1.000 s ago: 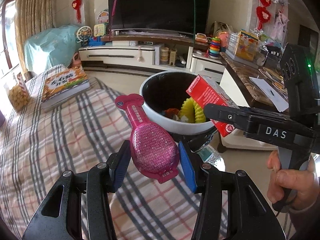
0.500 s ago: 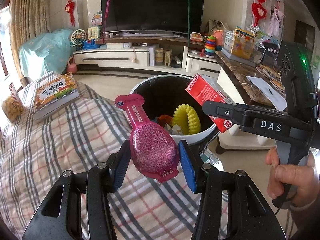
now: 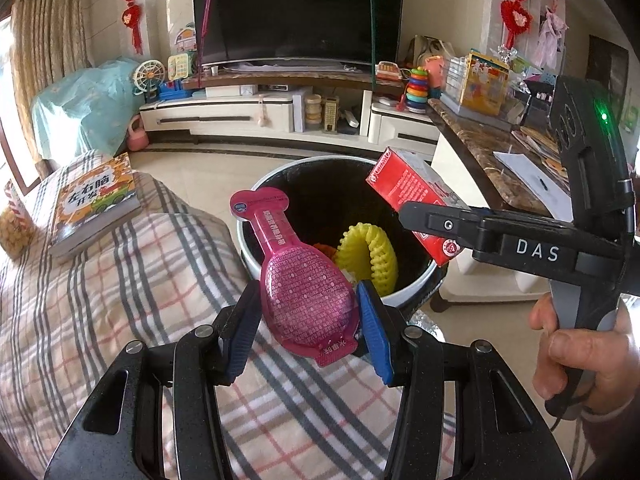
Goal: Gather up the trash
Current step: 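Carry the pink hairbrush and red milk box over the bin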
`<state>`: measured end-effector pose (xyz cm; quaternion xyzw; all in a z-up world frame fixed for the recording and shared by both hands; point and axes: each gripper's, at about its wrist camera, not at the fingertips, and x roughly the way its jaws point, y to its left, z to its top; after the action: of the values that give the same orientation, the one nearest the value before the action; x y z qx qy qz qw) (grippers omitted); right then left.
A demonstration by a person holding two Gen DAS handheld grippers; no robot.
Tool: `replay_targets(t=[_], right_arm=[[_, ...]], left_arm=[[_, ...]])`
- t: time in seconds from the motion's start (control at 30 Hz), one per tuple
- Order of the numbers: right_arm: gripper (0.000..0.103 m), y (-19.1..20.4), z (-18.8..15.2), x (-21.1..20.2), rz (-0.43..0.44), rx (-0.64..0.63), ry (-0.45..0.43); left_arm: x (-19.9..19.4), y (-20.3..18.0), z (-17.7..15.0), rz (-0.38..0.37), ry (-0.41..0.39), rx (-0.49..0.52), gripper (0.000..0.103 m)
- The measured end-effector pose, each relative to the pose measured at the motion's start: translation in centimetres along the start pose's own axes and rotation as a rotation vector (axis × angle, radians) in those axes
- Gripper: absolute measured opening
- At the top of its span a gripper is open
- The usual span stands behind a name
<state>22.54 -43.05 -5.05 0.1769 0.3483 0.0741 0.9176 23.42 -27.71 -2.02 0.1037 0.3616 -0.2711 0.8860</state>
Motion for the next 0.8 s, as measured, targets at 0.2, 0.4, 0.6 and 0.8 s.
replay_targets(t=[0.2,0.4,0.6,0.8], right_arm=[[0.049,-0.6,0.8,0.6,-0.002,0.009,0.006],[0.049,-0.4,1.3,1.2,-0.007,0.002,0.015],[0.049,-0.6,1.7,2.0,-0.013,-0.006,0.027],[0.049,-0.9,2.3,2.6,-0.019,-0.007,0.033]], left_arm=[[0.9,-0.1,0.6,0.002,0.006,0.004,0.047],[1.6,-0.1,1.2,0.006,0.010,0.010,0.047],[2.0,0.0,1.5,0.010,0.012,0.012,0.047],[3.0,0.2,2.4,0.014,0.016,0.009,0.047]])
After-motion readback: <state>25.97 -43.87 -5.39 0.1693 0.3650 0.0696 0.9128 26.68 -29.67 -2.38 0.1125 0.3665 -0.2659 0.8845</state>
